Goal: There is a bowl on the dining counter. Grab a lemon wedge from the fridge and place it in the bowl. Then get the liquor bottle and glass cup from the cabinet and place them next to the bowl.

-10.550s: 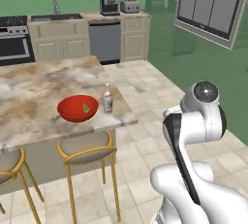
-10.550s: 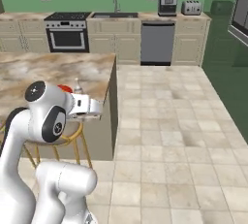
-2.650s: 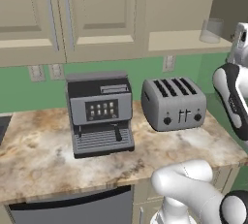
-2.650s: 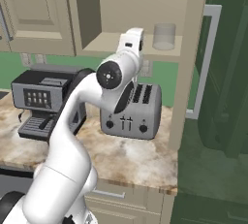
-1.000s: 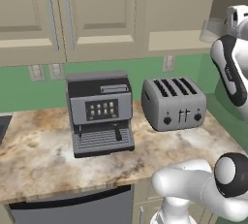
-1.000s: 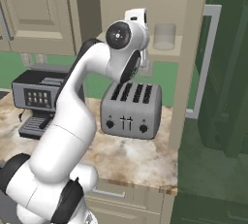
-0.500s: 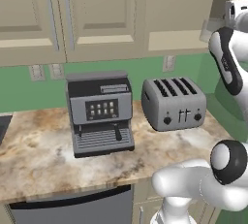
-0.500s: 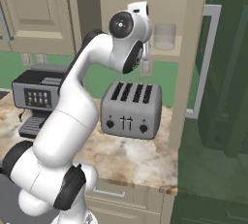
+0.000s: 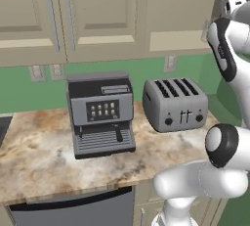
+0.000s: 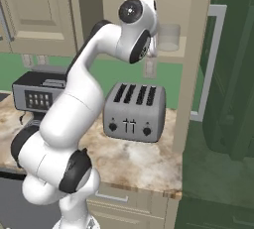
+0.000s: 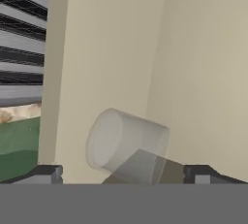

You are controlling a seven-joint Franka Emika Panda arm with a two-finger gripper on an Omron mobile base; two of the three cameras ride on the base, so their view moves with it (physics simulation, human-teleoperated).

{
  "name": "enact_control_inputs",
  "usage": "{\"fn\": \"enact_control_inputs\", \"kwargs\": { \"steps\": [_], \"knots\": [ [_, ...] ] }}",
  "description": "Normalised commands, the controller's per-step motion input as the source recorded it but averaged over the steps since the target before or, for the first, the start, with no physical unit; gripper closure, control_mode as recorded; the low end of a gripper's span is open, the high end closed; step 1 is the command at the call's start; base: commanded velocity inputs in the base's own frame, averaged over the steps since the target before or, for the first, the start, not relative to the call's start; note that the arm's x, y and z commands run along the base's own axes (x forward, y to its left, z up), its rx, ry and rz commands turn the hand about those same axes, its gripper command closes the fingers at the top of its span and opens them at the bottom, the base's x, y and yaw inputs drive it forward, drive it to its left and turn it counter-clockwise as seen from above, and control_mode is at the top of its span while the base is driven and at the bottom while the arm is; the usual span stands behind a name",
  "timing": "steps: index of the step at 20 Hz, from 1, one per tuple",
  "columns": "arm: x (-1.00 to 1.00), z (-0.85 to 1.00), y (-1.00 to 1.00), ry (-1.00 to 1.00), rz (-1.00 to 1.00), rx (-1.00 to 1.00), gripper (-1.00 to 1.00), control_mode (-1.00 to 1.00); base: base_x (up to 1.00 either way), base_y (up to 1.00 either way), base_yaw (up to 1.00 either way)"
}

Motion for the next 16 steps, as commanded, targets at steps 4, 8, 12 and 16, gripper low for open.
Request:
{"fn": "enact_control_inputs", "kwargs": {
  "steps": [4, 8, 12, 16],
  "knots": [
    [0.29, 0.0, 0.0, 0.04, 0.07, 0.0, -1.0, -1.0, 0.0, 0.0, 0.0],
    [0.06, -0.01, -0.02, 0.0, 0.08, 0.0, -1.0, -1.0, 0.0, 0.0, 0.0],
    [0.06, -0.08, 0.0, 0.0, 0.04, 0.0, -1.0, -1.0, 0.0, 0.0, 0.0],
    [0.1, -0.09, 0.0, 0.0, 0.01, 0.0, -1.0, -1.0, 0.0, 0.0, 0.0]
  ]
}}
